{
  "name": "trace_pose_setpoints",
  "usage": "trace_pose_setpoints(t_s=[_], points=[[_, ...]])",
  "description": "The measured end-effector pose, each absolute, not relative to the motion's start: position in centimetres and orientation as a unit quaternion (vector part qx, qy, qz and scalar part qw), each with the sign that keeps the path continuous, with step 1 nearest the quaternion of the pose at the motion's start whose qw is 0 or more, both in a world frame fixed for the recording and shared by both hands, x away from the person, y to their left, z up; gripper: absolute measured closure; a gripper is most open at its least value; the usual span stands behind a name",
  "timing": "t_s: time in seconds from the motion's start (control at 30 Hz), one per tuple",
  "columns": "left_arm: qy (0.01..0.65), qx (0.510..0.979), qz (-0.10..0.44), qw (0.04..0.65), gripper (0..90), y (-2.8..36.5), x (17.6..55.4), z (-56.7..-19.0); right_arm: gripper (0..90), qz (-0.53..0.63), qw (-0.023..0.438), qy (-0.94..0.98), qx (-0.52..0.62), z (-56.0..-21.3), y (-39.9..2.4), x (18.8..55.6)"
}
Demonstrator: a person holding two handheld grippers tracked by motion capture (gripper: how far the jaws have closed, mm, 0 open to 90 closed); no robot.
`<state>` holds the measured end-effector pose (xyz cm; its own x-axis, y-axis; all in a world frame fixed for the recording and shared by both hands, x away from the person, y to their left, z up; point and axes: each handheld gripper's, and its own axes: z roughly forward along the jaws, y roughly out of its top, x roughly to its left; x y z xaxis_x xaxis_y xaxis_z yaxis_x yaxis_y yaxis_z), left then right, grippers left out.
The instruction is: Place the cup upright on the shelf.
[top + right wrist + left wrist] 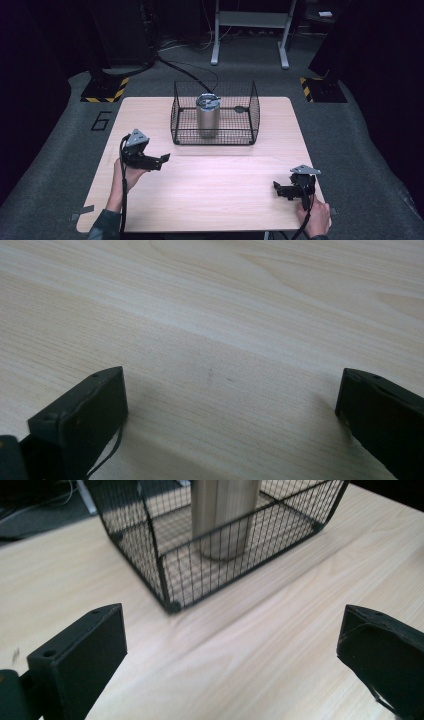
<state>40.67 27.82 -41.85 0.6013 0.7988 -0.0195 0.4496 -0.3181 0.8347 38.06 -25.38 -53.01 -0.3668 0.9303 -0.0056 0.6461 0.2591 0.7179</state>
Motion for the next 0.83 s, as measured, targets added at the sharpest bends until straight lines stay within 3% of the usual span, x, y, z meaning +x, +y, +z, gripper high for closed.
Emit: trace_pose_setpoints(t_s=[0.3,0.5,0.83], points=[[0.471,0.765,0.176,0.402,0.0,31.1,38.3,-48.0,0.0,0.321,0.221,0.762,0.517,-53.0,-25.4,38.1],[0.491,0.778,0.185,0.344,0.0,31.9,37.4,-51.4,0.0,0.321,0.222,0.762,0.517,-53.0,-25.4,38.1],[0.498,0.773,0.216,0.329,0.0,32.3,36.5,-53.2,0.0,0.321,0.221,0.762,0.517,-53.0,-25.4,38.1]])
